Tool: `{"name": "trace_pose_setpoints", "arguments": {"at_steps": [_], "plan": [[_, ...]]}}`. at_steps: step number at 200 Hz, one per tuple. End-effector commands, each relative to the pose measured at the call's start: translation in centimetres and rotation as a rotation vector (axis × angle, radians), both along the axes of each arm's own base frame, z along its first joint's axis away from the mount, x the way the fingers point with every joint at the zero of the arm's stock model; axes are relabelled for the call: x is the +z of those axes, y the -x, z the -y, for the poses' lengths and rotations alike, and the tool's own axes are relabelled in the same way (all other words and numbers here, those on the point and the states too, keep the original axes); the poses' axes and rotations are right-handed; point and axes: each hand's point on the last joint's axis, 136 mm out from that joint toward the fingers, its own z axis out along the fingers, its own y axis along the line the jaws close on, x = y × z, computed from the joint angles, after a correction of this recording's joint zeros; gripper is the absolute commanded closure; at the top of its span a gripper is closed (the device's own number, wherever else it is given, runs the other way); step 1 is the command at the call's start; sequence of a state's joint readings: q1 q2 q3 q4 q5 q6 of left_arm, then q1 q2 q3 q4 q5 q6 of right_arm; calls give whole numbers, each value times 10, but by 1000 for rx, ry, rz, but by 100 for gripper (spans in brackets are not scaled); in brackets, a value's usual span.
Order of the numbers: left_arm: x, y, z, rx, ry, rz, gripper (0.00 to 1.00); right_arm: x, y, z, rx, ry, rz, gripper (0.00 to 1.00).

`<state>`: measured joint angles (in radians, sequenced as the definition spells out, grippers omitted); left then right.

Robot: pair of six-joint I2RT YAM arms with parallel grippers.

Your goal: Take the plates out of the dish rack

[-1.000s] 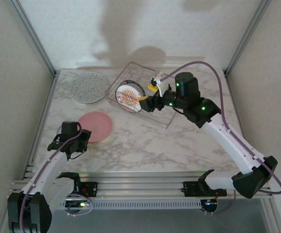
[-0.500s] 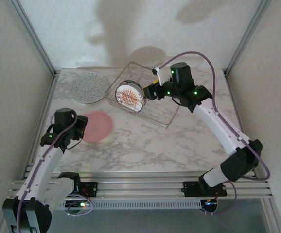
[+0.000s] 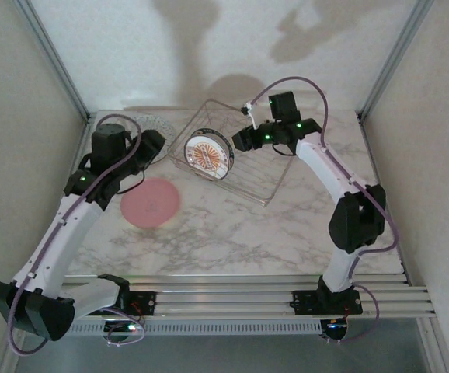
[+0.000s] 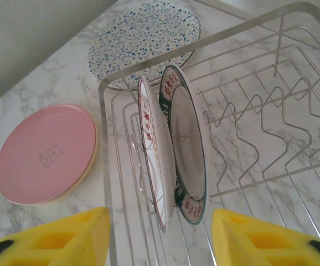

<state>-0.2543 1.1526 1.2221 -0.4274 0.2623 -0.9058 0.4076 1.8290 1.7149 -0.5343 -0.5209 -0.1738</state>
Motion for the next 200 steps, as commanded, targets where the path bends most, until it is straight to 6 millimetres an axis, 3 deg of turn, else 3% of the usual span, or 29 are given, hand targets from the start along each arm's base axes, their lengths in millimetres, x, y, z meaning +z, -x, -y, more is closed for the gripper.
{"name": "trace_pose_setpoints", "arguments": {"at_steps": [1, 42, 112, 153, 200], "plan": [[31, -2, 18, -89, -60, 109, 49, 0, -4, -8, 113, -15, 21, 53], [34, -3, 27, -120, -58, 117, 49, -28, -19, -15, 170, 34, 2, 55], [68, 7, 32, -137, -47, 220, 48, -55, -42, -27, 156, 28, -44, 63], [91, 12, 32, -135, -47, 273, 48, -64, -51, -34, 145, 25, -57, 64], [93, 14, 32, -132, -54, 270, 48, -73, -53, -46, 158, 25, -67, 68]]}}
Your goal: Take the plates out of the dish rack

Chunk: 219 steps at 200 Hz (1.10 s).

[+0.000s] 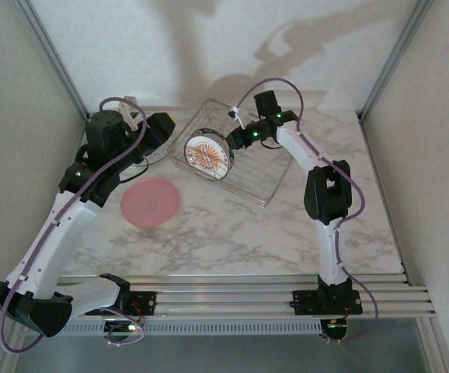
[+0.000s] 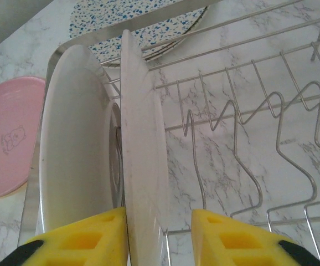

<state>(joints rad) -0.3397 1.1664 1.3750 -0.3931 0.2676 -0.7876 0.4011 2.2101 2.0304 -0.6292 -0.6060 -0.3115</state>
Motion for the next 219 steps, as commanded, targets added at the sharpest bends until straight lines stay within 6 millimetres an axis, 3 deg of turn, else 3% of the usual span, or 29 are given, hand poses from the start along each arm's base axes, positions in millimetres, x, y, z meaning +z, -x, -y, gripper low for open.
{"name": "trace_pose_setpoints", "arguments": {"at_steps": [1, 133, 219], "plan": [[20, 7, 0, -2, -4, 57, 48, 5, 0, -14, 22, -23, 0, 68], [23, 14, -4, 8, 4, 58, 48, -9, -7, -27, 21, 15, 15, 80], [21, 16, -4, 7, 7, 60, 47, 18, -2, -34, 4, 66, 116, 100]]}}
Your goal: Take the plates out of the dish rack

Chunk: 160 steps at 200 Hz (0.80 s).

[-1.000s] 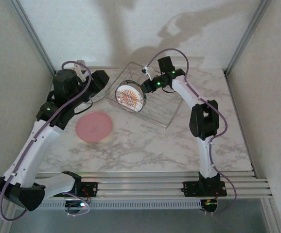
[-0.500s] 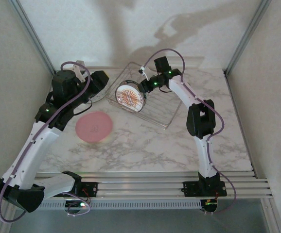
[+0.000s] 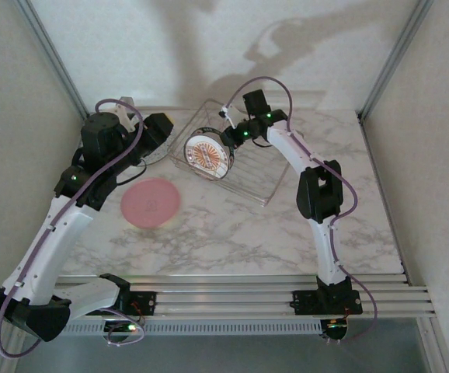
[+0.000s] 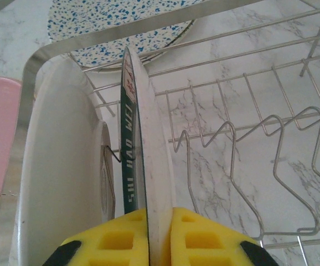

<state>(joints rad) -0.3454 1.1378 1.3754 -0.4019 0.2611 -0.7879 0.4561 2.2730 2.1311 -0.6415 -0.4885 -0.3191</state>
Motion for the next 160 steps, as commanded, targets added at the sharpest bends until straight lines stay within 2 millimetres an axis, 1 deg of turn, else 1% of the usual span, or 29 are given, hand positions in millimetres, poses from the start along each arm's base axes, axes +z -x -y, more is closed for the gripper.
{"name": "trace_pose_setpoints", "arguments": {"at_steps": [1, 26, 53, 79, 124, 143, 160], "plan": [[13, 7, -2, 7, 2, 41, 47, 25, 9, -13, 22, -6, 53, 100], [11, 6, -2, 6, 2, 41, 47, 39, 6, -9, -22, 35, 134, 100], [9, 4, 0, 2, 3, 39, 47, 63, 5, -3, -59, 57, 229, 100], [7, 2, 1, 0, 6, 38, 47, 84, 4, 7, -98, 79, 301, 100], [5, 0, 5, -10, 14, 38, 47, 112, 3, 24, -136, 110, 389, 100], [4, -2, 7, -16, 15, 37, 47, 129, 1, 34, -173, 108, 427, 100], [3, -3, 9, -23, 18, 35, 47, 150, 0, 43, -207, 95, 470, 100]]}}
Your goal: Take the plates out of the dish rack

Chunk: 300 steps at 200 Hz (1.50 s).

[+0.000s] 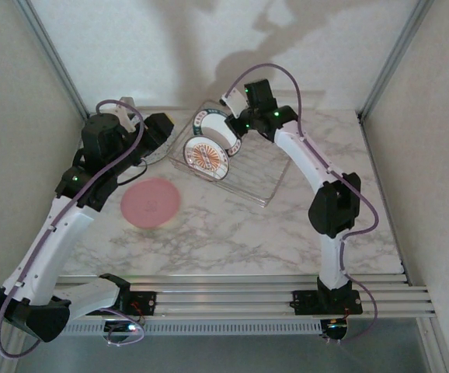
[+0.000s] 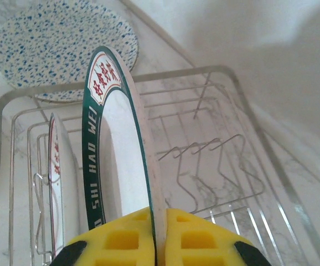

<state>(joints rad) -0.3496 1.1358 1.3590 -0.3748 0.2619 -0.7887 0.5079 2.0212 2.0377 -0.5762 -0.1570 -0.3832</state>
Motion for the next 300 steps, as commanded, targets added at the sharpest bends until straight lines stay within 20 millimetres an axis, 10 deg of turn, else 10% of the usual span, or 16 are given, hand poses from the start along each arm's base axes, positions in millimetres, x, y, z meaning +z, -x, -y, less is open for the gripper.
{"name": "trace_pose_setpoints", "arguments": {"at_steps": [1, 102, 212, 300], "plan": [[3, -2, 7, -18, 13, 23, 47, 51, -3, 16, -48, -31, 136, 100], [-16, -33, 54, -138, 49, -8, 38, 164, 31, 84, -238, -388, 162, 100], [-36, -76, 106, -263, 149, -55, 34, 182, 75, 65, -188, -830, -277, 100], [-44, -81, 110, -259, 180, -69, 94, 161, 74, 50, -154, -908, -506, 100]]}}
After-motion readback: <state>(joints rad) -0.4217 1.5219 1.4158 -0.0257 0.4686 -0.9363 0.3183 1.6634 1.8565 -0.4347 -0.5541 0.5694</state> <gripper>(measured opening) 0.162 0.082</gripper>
